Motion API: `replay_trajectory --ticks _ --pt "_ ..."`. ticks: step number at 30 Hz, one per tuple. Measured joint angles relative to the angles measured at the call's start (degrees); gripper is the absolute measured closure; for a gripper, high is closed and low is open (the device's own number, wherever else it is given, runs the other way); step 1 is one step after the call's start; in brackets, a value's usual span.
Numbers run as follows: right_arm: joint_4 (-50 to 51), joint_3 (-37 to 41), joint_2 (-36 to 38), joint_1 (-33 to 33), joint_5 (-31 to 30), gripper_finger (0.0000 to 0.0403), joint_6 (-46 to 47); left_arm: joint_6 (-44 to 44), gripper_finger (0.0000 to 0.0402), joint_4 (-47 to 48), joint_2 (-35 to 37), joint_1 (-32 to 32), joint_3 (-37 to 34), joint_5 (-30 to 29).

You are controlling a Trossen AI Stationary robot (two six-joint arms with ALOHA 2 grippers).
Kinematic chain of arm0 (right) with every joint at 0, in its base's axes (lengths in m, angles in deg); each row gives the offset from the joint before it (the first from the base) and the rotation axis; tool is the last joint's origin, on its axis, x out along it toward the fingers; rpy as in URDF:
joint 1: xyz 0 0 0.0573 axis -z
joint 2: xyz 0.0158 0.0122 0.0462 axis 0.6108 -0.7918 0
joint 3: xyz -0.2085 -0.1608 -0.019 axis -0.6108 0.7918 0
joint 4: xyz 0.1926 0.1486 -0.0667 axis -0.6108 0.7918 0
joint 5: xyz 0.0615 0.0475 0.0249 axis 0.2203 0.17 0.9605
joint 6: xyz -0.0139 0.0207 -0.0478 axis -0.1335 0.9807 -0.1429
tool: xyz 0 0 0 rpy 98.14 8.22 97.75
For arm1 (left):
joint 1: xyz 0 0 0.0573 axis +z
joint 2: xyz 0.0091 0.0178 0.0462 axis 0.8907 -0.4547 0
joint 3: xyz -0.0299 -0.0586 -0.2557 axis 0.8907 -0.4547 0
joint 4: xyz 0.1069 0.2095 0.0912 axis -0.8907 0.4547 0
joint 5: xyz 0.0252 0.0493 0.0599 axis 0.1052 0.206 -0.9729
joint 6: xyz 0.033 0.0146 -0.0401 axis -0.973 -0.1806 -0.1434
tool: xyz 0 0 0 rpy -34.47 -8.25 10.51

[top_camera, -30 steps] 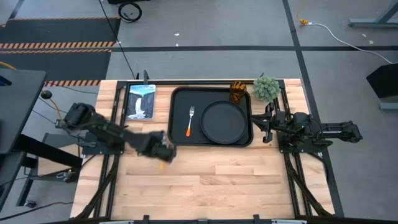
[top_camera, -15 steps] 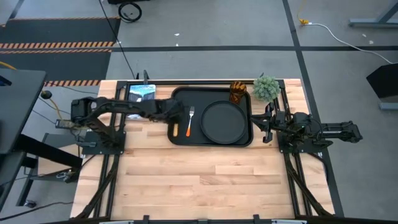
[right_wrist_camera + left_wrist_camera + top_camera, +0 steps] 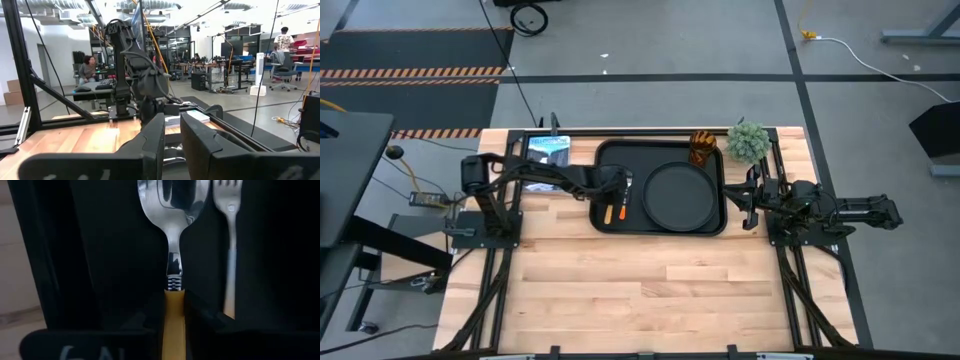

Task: Pick and place plate/cup/fork/spoon on tray
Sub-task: Put the yellow spoon beside the orange fork on the black food tray, then return to Home Position

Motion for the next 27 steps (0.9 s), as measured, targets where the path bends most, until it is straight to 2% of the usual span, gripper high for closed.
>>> replay_trajectory --ticks 20,27 --pt "0.02 0.0 -0.02 -0.01 0.0 0.0334 -0.02 -2.39 0.0337 -1.98 -0.51 2.37 0.02 -2.49" --pt "0.02 0.0 -0.01 0.02 0.0 0.0334 0.0 -5.42 0.0298 -1.83 -0.53 2.03 0.02 -3.95"
